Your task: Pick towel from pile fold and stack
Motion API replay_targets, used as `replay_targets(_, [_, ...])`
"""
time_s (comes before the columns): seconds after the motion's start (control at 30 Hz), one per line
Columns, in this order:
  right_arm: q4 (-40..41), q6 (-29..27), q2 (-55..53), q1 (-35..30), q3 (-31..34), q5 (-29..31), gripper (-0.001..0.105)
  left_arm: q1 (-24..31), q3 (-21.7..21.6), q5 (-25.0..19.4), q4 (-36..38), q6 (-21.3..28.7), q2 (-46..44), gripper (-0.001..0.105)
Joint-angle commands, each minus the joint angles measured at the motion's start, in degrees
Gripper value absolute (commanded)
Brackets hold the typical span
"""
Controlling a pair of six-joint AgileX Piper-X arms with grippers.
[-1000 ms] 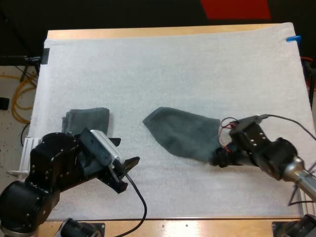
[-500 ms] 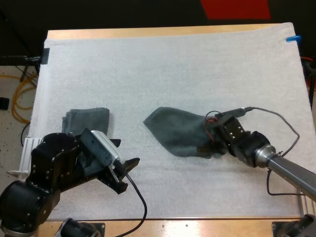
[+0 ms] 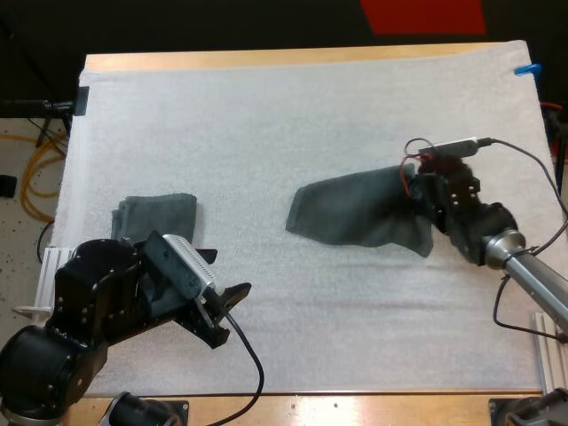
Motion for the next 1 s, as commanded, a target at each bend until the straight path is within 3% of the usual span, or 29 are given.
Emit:
replay_targets(0.0, [-0.29, -0.71, -0.40, -0.67, -0.43, -2.59, 0.018, -0.33, -0.15, 0.35, -0.44, -0.08, -0.16, 0.062])
replay_targets(0.03, [-0.29, -0.71, -0.40, -0.86, -0.43, -2.85, 0.022, -0.33, -0.15, 0.35, -0.44, -0.08, -0.16, 0.062])
replay_targets(0.1, [-0.29, -0.71, -0.40, -1.46, -0.44, -2.56, 0.047, -0.33, -0.15, 0.35, -0.44, -0.08, -0.16, 0.062])
replay_targets(0.2, [0.05, -0.60, -0.41, -1.86, -0.67, 0.29, 0.068, -0.33, -0.15, 0.35, -0.44, -0.08, -0.16, 0.062])
replay_targets(0.37, [7.64, -0.12, -1.94, -1.85, -2.59, 5.36, 0.068, -0.33, -0.15, 0.35, -0.44, -0.08, -0.16, 0.062])
replay_targets(0.53, [18.60, 3.08, -6.89, -1.73, -3.01, 3.35, 0.068, -0.33, -0.15, 0.35, -0.34, -0.08, -0.16, 0.062])
replay_targets(0.7, [28.34, 9.69, -13.31, -1.73, -2.08, 0.74, 0.062, -0.33, 0.17, 0.35, -0.43, -0.08, -0.03, 0.062])
replay_targets(0.87, [29.71, 15.20, -15.42, -1.94, 2.41, -2.81, 0.062, -0.33, 0.16, 0.35, -0.43, 0.66, 0.30, 0.062])
replay_targets(0.97, [26.60, 18.51, -14.24, -1.94, 6.53, -8.68, 0.062, -0.33, 0.16, 0.35, -0.43, 0.82, 0.91, 0.062])
